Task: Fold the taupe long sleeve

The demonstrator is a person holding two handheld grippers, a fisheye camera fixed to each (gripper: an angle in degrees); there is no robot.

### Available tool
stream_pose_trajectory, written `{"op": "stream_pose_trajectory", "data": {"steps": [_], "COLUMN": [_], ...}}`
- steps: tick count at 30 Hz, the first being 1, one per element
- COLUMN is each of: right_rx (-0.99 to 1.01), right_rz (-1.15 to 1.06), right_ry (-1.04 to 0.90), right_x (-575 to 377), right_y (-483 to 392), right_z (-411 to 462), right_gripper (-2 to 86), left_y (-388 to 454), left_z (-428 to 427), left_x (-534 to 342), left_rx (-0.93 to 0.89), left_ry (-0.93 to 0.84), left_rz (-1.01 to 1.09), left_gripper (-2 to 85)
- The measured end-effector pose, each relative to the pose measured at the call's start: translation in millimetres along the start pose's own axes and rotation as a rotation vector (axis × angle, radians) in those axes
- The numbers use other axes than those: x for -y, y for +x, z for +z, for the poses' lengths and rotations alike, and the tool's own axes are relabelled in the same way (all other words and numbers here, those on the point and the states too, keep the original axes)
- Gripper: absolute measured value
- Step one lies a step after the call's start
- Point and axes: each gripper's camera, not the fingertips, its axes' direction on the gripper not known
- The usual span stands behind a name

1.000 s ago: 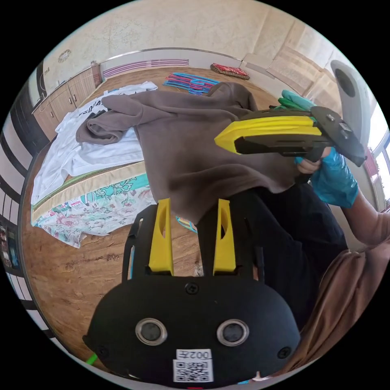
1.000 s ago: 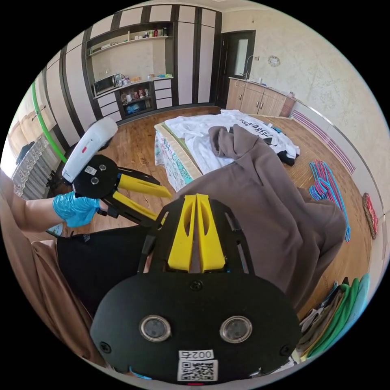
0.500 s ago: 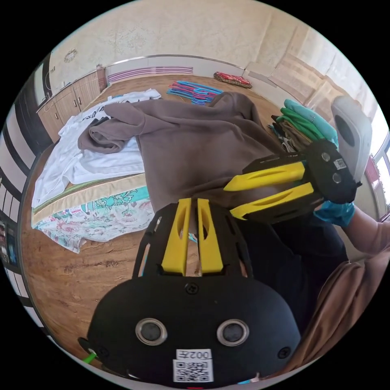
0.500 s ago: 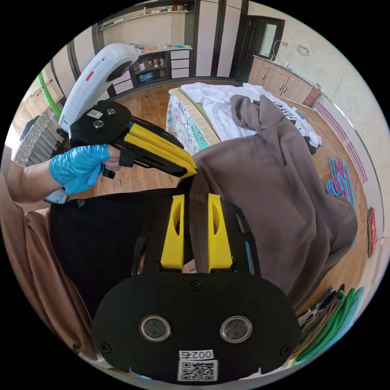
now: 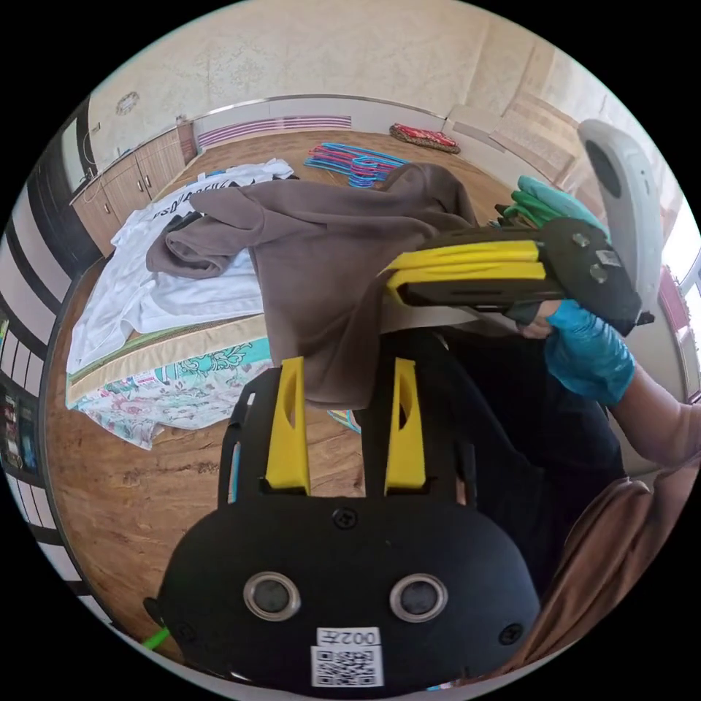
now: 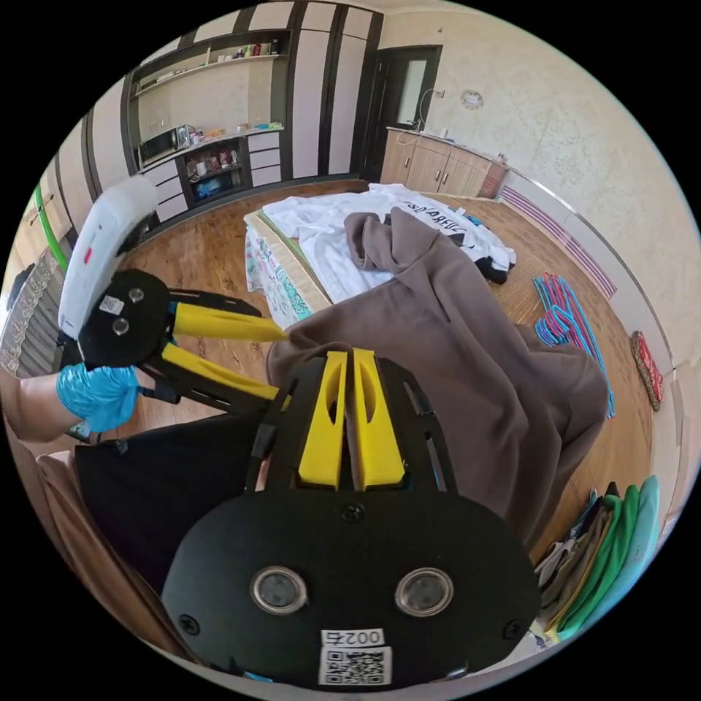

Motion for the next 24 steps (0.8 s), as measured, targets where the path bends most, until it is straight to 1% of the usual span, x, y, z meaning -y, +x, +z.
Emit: {"op": "stream_pose_trajectory", "data": {"steps": [2, 5, 8, 12, 14, 19, 24], "right_rx": [0.005, 0.035, -0.035, -0.037, -0.061, -0.015, 0.026], "right_rz": [0.018, 0.013, 0.003, 0.031, 0.051, 0.076, 0.051], "right_ry": [0.041, 0.052, 0.083, 0.129, 0.156, 0.199, 0.209], "right_x": [-5.2, -15.2, -30.5, -46.7, -56.3, -76.8, -101.8], "right_y": [2.3, 0.8, -5.2, -7.3, -8.0, -9.5, -13.6], "right_z": [-12.0, -20.1, -26.3, -33.3, -36.3, -41.9, -41.0], "right_gripper": [-0.8, -0.8, -0.8, -0.8, -0.8, -0.8, -0.8], "left_y": [7.5, 16.4, 28.8, 41.4, 45.1, 48.0, 52.6], "left_z": [8.2, 11.3, -0.9, -13.0, -19.8, -22.1, -37.5], "left_x": [-8.7, -20.4, -31.5, -43.7, -51.4, -64.3, -76.6], "left_rx": [0.064, 0.116, 0.204, 0.286, 0.321, 0.301, 0.272], "left_ry": [0.016, 0.058, 0.110, 0.129, 0.134, 0.128, 0.199], "left_rz": [-0.072, -0.140, -0.161, -0.167, -0.202, -0.228, -0.201], "left_gripper": [11.9, 10.5, 9.5, 10.2, 10.0, 8.6, 2.2]}}
